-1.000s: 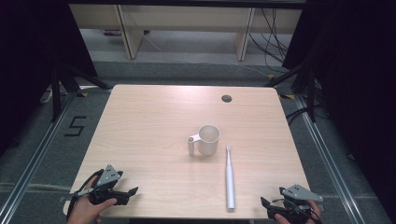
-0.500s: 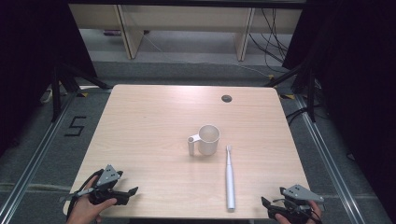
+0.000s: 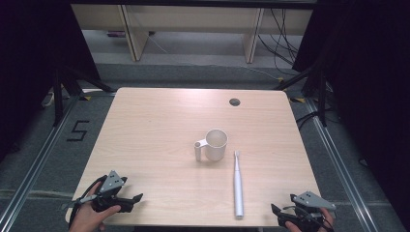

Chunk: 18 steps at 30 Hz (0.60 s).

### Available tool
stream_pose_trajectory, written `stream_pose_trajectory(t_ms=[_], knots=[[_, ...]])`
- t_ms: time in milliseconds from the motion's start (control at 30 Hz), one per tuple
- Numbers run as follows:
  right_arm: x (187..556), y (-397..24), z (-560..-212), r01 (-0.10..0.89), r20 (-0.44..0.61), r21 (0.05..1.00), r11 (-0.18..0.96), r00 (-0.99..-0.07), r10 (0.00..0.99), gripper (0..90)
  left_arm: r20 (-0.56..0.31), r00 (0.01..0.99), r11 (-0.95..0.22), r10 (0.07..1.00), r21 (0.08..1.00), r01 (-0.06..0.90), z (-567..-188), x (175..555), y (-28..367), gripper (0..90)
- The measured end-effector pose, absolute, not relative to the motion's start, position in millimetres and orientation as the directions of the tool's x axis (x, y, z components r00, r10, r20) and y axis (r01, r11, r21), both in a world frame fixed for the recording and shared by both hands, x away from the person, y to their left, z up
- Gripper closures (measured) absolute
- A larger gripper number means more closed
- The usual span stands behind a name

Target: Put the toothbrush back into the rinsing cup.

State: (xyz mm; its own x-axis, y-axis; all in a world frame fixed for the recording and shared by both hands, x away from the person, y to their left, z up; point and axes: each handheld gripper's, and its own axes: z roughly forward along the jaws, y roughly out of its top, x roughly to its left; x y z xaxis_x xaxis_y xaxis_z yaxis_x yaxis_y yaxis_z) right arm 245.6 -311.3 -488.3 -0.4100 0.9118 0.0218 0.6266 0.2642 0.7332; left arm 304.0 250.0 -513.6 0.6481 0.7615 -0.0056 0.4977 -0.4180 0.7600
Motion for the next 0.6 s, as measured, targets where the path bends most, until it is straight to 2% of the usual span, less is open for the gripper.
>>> stream_pose_trajectory(t_ms=[600], knots=[[245.5, -310.8, -487.4, 0.625, 0.017, 0.734, 0.268, -0.410, 0.912, 22.8, -0.005, 0.648, -0.419, 0.761, 0.760, 0.497, -513.8, 304.0, 249.9, 14.8]])
